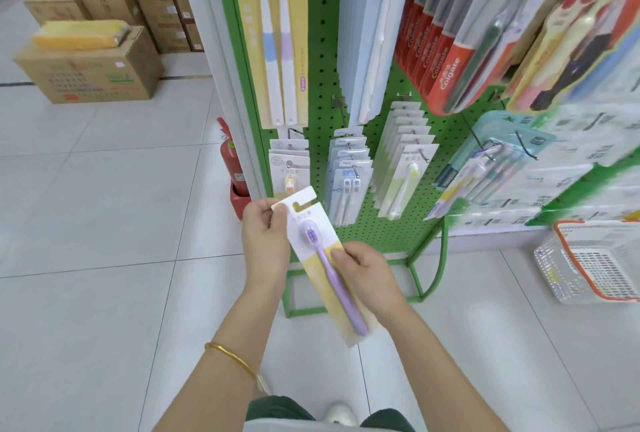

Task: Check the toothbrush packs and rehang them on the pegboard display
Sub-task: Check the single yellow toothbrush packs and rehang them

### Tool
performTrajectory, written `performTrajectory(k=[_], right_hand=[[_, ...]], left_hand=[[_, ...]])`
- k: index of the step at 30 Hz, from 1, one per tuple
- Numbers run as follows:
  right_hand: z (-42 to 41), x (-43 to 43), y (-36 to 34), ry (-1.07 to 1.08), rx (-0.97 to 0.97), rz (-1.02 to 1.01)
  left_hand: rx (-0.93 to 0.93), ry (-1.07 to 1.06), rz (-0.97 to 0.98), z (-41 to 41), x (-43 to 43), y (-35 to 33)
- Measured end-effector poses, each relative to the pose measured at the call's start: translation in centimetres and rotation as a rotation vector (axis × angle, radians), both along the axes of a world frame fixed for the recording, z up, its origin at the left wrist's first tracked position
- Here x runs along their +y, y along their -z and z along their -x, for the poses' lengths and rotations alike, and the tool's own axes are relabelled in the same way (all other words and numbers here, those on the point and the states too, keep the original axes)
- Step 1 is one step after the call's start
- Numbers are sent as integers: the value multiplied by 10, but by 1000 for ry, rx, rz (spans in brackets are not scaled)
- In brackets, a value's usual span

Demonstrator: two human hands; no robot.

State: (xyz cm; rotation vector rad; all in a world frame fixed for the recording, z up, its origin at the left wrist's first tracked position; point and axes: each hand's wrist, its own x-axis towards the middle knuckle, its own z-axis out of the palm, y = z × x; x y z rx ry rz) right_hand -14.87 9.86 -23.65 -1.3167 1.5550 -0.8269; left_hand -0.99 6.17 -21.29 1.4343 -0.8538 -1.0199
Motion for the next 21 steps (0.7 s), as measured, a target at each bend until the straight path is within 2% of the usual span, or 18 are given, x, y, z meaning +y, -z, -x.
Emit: performTrajectory(k=[3, 6, 8, 12, 21], right_hand=[[6, 4, -12, 108, -128, 28], [8, 4, -22, 160, -212, 69], [11, 4, -28, 178, -249, 80], [15, 4, -32, 263, -331, 91], [40, 0, -31, 473, -633, 23]], left_hand=[[-13, 128, 63, 20, 3, -14], [-170, 260, 105, 36, 4, -21], [-271, 289, 104, 42, 2, -23], [-329, 362, 136, 54, 3, -25], [-508, 734, 75, 66, 36, -7]])
